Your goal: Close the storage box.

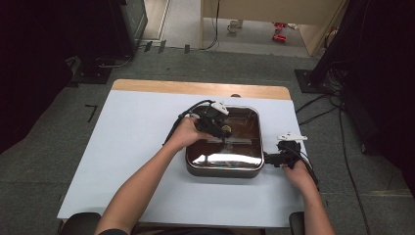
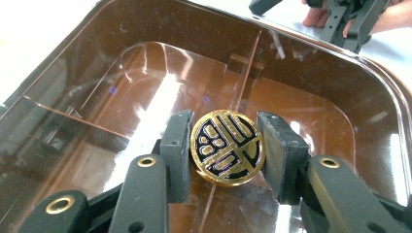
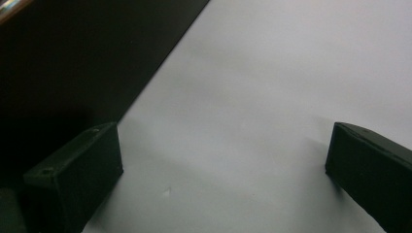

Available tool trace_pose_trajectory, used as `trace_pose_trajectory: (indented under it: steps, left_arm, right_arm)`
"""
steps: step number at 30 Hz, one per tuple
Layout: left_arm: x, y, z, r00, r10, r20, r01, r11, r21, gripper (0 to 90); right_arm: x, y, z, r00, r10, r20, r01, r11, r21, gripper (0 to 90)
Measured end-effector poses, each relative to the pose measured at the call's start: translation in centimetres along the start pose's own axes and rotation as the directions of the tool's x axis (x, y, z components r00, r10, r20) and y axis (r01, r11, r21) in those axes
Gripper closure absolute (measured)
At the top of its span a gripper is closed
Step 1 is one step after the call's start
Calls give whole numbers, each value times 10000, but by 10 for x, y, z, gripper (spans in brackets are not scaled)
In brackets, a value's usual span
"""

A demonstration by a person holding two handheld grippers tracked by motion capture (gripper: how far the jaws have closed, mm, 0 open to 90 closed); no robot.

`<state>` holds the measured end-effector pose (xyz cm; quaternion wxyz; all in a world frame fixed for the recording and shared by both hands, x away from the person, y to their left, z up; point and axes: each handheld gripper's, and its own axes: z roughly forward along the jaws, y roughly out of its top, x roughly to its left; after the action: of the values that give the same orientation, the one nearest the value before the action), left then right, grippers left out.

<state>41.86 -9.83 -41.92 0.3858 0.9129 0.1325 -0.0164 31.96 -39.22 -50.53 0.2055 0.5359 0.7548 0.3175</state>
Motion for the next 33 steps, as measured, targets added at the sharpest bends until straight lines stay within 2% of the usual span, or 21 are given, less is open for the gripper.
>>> trace_pose_trajectory:
  steps: [7, 10, 17, 20, 22, 26, 29, 31, 33]
  left_arm:
    - [-1, 1, -1, 9992, -384, -69, 384, 9993, 35, 596]
    - [-1, 1, -2, 9989, -442, -123, 442, 9990, 26, 596]
    - [0, 1, -2, 9988, -476, 60, 475, 9989, 58, 597]
    - [1, -1, -2, 9986, -506, 134, 507, 9987, -78, 596]
    - [1, -1, -1, 9982, -603, 35, 604, 9981, -121, 597]
    - [1, -3, -2, 9966, -786, 264, 792, 9966, -232, 597]
    - [-1, -1, 0, 9967, -778, 231, 778, 9970, 4, 596]
    - [2, -3, 1, 9948, -911, 450, 917, 9957, -129, 597]
    - [3, -4, 1, 9951, -872, 457, 881, 9959, -180, 597]
  right_arm:
    - [0, 0, 0, 10000, 1, -2, -1, 10000, -1, 0]
    - [0, 0, 0, 10000, 4, 1, -4, 10000, 2, 0]
    - [0, 0, 0, 10000, 6, 1, -6, 10000, 4, 0]
    - [0, 0, 0, 10000, 1, 2, -1, 10000, 1, 0]
    - [0, 0, 0, 10000, -15, 5, 15, 10000, -9, 0]
    - [0, 0, 0, 10000, -16, 3, 16, 10000, -8, 0]
    - [0, 0, 0, 10000, -13, 5, 13, 10000, -5, 0]
    - [0, 0, 0, 10000, -17, 3, 17, 10000, -6, 0]
    - [0, 0, 0, 10000, -12, 2, 12, 10000, -3, 0]
